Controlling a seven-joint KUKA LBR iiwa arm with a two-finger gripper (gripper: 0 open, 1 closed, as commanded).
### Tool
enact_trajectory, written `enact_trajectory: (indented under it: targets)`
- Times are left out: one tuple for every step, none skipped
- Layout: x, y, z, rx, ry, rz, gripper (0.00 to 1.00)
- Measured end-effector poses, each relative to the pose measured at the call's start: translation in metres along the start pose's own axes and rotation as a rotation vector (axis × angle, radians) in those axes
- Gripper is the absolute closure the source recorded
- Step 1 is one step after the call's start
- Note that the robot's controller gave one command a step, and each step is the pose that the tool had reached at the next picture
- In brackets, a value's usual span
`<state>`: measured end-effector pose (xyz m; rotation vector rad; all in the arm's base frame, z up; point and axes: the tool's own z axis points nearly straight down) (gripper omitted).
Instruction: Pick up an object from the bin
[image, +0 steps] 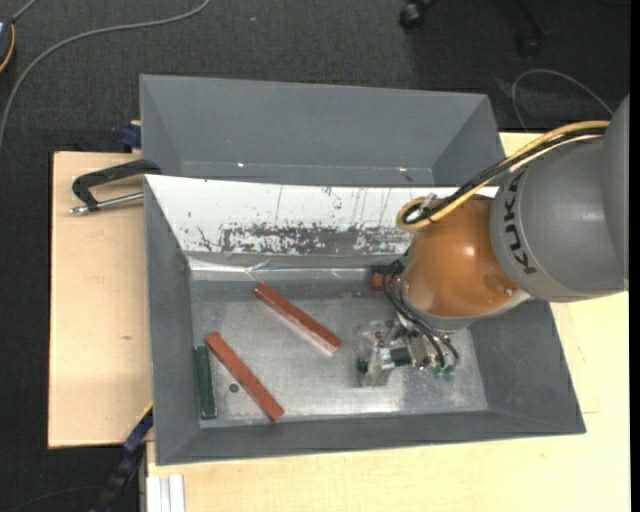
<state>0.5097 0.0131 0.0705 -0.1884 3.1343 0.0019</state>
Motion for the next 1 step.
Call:
enact_trajectory:
  targets:
    - [-0.0117,0.0343,-0.1846,0.001,-0.013,-0.01,1.0]
